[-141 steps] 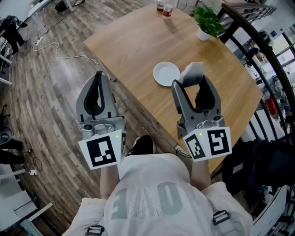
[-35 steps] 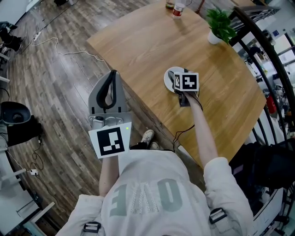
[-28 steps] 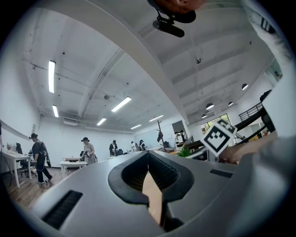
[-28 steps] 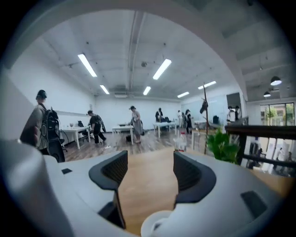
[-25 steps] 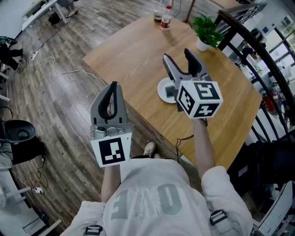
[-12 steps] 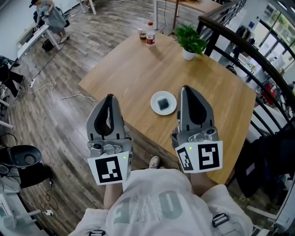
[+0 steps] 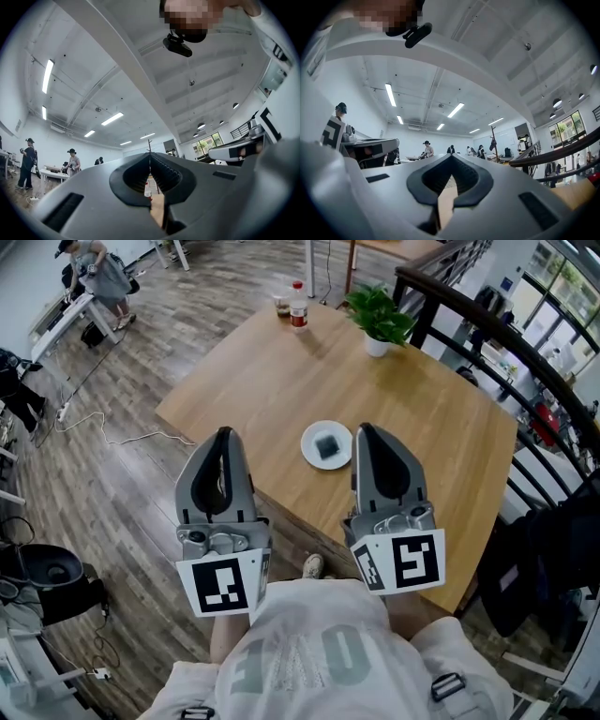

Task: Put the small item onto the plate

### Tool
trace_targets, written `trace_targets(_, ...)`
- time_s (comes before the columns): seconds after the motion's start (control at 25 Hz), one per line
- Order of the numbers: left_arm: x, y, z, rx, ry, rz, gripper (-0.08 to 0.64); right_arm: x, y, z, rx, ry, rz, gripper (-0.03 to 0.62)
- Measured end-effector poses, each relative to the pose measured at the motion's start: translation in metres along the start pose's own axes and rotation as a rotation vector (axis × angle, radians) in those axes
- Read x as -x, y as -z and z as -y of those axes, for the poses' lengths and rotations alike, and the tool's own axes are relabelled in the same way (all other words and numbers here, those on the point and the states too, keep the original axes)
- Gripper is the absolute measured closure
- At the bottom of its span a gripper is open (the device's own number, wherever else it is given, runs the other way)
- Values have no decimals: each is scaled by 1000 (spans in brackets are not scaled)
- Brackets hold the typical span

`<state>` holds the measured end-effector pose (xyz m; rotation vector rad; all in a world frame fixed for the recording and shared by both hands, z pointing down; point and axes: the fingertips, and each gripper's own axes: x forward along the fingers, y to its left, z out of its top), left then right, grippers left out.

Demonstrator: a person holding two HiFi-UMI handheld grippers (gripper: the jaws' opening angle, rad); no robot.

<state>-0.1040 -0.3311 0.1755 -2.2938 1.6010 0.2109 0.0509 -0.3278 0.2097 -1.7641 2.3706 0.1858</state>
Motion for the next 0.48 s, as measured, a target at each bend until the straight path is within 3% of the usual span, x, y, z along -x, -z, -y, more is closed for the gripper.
trace_targets(0.48,-1,1,2,-4,2,-2,551,0,4,-3,6,-17,-12,575)
